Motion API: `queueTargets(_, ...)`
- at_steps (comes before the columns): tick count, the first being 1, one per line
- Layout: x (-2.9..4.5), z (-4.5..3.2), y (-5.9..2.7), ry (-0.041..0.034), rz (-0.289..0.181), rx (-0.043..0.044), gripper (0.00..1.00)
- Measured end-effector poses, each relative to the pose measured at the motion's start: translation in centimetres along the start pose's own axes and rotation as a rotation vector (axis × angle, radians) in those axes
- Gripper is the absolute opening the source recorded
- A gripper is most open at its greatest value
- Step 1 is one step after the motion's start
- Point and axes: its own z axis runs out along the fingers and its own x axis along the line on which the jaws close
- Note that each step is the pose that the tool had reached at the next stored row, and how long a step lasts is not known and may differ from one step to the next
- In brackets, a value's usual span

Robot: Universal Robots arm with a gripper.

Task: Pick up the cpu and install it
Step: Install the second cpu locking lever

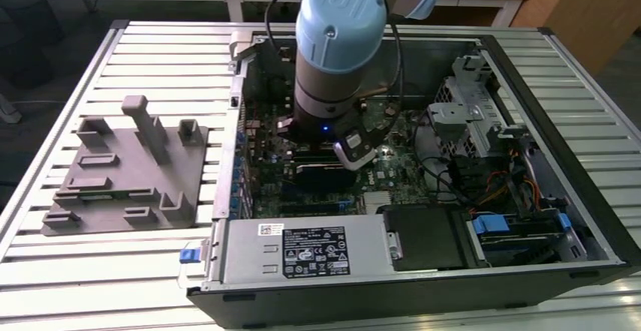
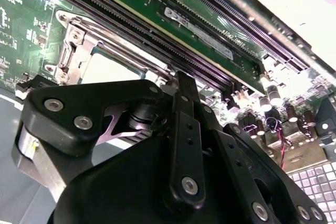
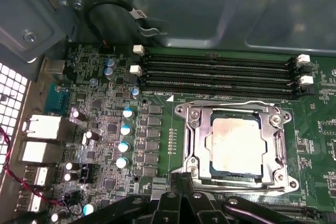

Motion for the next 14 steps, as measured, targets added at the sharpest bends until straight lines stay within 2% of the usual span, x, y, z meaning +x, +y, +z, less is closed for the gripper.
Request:
queueTargets(3,0.01,0.12,-0.04,-0.0005,0.0,-0.0107,0.11)
queueTargets(6,0.03,0.27,-0.08,-0.0008,-0.001,-0.0178,0.11)
queueTargets(14,0.22,0.43,-0.13,-0.0011,-0.001,-0.0225,0.11)
